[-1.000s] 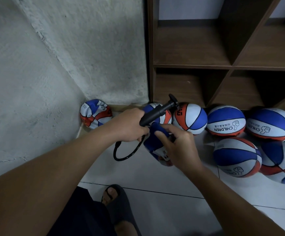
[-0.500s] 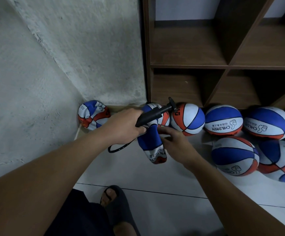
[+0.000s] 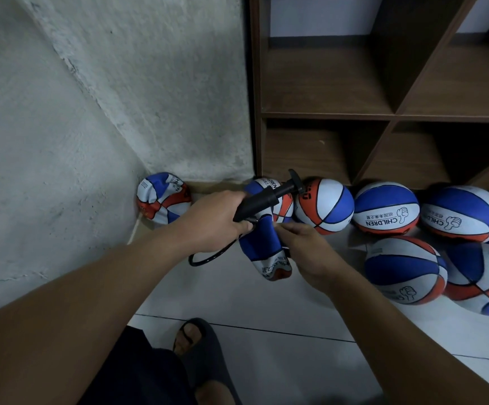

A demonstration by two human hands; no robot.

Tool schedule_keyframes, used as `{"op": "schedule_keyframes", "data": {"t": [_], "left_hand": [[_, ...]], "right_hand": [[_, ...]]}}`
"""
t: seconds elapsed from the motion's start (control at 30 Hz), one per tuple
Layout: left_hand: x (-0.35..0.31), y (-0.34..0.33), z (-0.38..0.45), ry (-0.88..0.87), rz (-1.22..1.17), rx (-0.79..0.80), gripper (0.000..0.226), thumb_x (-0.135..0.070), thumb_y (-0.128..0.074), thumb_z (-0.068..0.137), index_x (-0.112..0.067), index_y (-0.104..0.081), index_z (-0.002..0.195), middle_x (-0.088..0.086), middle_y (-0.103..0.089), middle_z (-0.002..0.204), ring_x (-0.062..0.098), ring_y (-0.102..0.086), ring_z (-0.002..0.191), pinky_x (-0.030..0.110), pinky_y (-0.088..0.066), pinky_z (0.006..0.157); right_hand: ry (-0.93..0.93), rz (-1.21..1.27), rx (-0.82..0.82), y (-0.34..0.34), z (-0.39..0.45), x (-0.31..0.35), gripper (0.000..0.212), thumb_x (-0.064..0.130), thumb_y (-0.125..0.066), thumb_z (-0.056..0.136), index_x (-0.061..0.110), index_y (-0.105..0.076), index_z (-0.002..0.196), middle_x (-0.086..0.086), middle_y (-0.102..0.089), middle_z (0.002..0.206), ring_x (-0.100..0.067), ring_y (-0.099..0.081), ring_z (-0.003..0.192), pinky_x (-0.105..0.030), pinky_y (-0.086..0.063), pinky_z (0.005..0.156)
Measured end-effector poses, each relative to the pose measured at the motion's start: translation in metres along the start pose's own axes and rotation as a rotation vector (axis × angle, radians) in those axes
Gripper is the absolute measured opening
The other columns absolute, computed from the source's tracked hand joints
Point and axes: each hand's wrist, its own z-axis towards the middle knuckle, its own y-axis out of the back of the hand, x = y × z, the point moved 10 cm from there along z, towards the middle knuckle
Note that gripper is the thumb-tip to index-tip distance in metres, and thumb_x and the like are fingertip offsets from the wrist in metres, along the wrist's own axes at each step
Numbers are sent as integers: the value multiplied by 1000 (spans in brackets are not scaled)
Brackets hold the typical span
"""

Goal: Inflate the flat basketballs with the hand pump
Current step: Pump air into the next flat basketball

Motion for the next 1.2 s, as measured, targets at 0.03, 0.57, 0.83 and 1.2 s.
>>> {"op": "schedule_keyframes", "data": {"t": [0.03, 0.57, 0.83, 1.2], "left_hand": [[0, -2, 0, -4, 6, 0, 30, -38, -78, 97, -39, -50, 87, -14, -62, 86, 4, -60, 73, 30, -41, 62], [2, -12, 3, -51, 113, -48, 18, -36, -74, 99, -31, -59, 107, -11, -63, 90, 9, -61, 79, 31, -47, 65], [7, -17, 7, -32, 117, -34, 18, -38, -73, 98, -30, -61, 110, -8, -64, 90, 13, -63, 79, 38, -53, 69], [3, -23, 6, 8, 148, -31, 20, -33, -75, 98, -24, -57, 95, -4, -61, 82, 17, -62, 71, 33, -44, 59]], "right_hand": [[-12, 28, 25, -1, 0, -2, 31, 27, -54, 113, 9, -79, 115, -16, -79, 110, -37, -74, 110, -57, -54, 109], [18, 106, 129, -14, -5, -1, 24, 15, -60, 108, 4, -74, 125, -15, -77, 121, -36, -72, 116, -55, -52, 111], [101, -436, -106, -6, -5, 12, 26, 28, -55, 111, 19, -73, 95, -7, -70, 80, -15, -58, 66, -34, -48, 66], [260, -684, -303, 4, -5, 25, 23, 22, -66, 104, 13, -75, 86, -1, -65, 70, -19, -61, 64, -41, -53, 63]]}}
